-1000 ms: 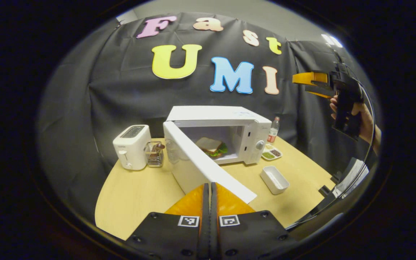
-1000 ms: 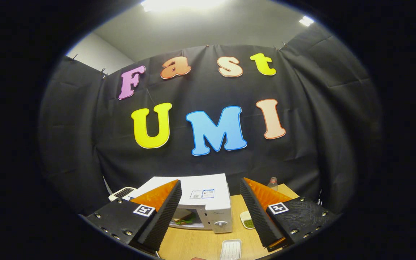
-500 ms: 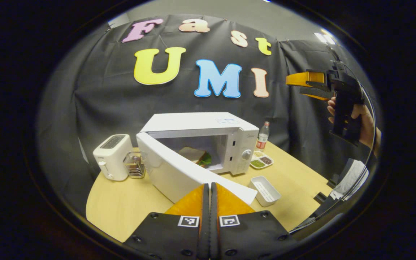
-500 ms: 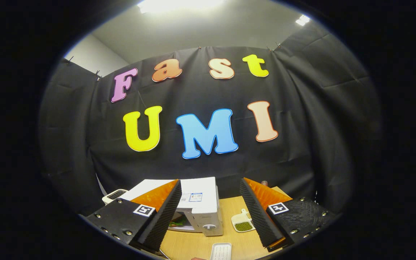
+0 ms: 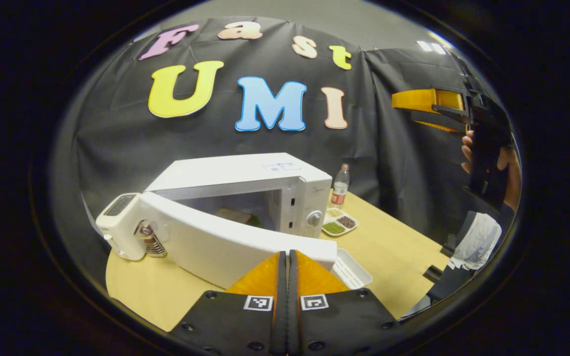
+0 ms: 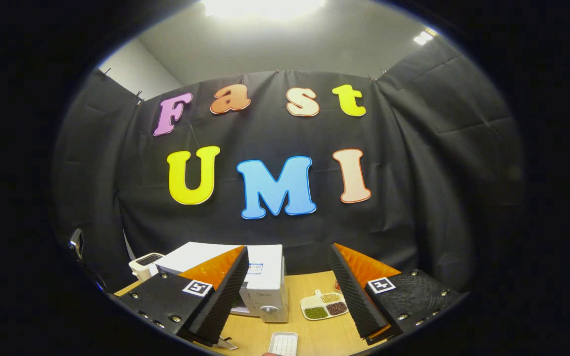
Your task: Open the microwave oven with the left hand, put the food in, and close the microwave oven.
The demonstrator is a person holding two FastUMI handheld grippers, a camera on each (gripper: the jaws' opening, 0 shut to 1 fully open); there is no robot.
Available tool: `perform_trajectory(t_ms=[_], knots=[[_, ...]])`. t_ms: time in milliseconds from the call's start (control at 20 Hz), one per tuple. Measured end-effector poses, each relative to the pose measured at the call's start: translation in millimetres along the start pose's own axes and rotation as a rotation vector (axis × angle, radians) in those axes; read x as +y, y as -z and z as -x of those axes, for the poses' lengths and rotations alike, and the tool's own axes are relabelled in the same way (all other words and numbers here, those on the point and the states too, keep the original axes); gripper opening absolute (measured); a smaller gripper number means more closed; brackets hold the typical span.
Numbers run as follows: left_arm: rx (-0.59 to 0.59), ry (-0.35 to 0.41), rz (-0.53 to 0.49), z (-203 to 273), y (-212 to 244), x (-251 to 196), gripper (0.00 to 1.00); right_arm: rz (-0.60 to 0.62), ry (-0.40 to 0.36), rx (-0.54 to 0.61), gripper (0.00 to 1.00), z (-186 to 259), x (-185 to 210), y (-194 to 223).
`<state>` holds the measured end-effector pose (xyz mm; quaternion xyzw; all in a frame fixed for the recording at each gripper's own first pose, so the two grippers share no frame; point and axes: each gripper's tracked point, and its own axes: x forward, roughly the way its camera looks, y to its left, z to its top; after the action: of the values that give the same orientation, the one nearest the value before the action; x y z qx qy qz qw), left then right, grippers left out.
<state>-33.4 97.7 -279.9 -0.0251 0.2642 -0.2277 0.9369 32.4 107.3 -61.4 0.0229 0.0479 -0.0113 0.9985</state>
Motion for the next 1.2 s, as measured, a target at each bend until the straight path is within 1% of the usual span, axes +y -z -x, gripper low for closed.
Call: perform_trajectory(t_ms=[100, 250, 300, 350, 400, 450, 650, 850, 900, 950, 1000, 1200], knots=[[-0.002, 0.013, 0.008, -16, 0, -8, 0.06, 0.013, -0.003, -0.003, 0.98, 2, -4, -1], [0.001, 0.026, 0.018, -34, -4, -16, 0.06, 0.006, -0.012, 0.001, 0.98, 3, -11, 1], [0.001, 0.028, 0.017, -40, -6, -17, 0.08, 0.004, -0.011, 0.004, 0.98, 5, -13, 2], [-0.001, 0.03, 0.018, -46, -6, -18, 0.06, 0.002, -0.009, 0.009, 0.98, 5, -16, 4], [-0.003, 0.031, 0.02, -51, -8, -19, 0.08, 0.001, -0.008, 0.014, 0.98, 5, -18, 5], [-0.006, 0.032, 0.021, -57, -10, -19, 0.06, 0.003, -0.008, 0.018, 0.98, 5, -21, 6], [-0.003, 0.037, 0.032, -81, -15, -22, 0.06, 0.013, 0.008, 0.019, 0.98, 1, -36, 6], [0.005, 0.019, 0.052, -99, -20, -19, 0.06, 0.01, 0.029, 0.028, 0.98, -2, -50, 9], [0.007, 0.013, 0.061, -105, -20, -17, 0.08, 0.009, 0.034, 0.028, 0.98, -4, -53, 9], [0.002, 0.008, 0.072, -110, -23, -17, 0.06, 0.008, 0.038, 0.029, 0.98, -5, -56, 10], [0.004, 0.005, 0.082, -115, -24, -17, 0.08, 0.006, 0.041, 0.031, 0.98, -6, -58, 11], [0.001, -0.005, 0.108, -140, -36, -11, 0.06, -0.008, 0.045, 0.04, 0.98, -12, -61, 14]])
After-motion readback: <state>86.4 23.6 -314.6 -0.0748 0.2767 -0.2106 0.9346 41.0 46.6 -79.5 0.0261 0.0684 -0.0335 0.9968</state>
